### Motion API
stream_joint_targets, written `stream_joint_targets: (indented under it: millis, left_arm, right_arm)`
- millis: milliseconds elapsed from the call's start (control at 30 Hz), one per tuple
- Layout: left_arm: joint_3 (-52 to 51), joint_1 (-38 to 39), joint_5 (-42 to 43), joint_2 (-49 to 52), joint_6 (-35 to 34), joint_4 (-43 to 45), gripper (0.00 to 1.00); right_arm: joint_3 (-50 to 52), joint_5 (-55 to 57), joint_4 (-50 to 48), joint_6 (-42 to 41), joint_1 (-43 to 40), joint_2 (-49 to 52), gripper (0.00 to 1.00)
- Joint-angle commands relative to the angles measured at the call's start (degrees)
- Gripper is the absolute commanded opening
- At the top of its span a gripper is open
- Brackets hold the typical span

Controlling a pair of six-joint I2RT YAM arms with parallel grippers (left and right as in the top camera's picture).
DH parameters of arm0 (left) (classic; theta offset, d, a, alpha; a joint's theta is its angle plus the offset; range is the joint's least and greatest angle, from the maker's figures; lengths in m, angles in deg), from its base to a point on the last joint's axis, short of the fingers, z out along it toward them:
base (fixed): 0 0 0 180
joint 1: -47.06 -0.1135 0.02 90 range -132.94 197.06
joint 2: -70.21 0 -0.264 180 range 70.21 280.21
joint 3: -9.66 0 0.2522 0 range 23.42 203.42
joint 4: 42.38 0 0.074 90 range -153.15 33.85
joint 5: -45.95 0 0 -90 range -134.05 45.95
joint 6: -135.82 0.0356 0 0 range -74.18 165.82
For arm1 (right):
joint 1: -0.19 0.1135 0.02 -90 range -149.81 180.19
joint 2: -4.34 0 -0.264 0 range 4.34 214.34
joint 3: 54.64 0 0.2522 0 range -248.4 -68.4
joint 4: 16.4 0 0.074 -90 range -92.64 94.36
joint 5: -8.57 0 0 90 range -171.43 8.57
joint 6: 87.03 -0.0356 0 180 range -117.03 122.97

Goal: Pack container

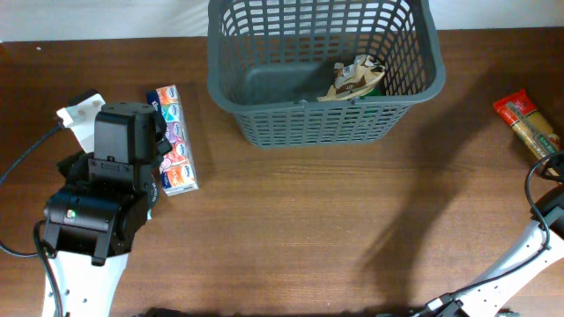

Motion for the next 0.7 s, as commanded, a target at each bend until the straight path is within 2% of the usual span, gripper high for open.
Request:
stream_joint_targets:
  millis: [0,300,367,500,633,667]
  left_arm:
    - [0.66,-0.35,0.24,-0.15,0.70,0.11,0.99]
    - [0.66,-0.35,0.24,-0.15,0.70,0.11,0.99]
    - [0.66,-0.35,0.24,-0.15,0.70,0.11,0.99]
    - [0.66,-0.35,0.24,-0.15,0.70,0.11,0.99]
    - [0.66,-0.35,0.24,-0.15,0.70,0.11,0.99]
    - [0.66,-0.35,0.24,-0.15,0.70,0.11,0.99]
  right_arm:
    - [0.92,-2.89,2.14,-1.44,-0.72,2.49,0.99]
    - [0.92,-0.79,2.58,-1.25,-0.48,2.49,0.98]
    - [0.92,1.20,2.97,-1.22,-0.11,2.49,0.88]
    - [0.92,4.17,3.45,-0.07,0.57,2.49,0.78]
    - [0.92,6.99,3.93,1.68,1.36,2.49,0.72]
    - [0.92,7.50,3.96,2.73,1.42,2.49,0.67]
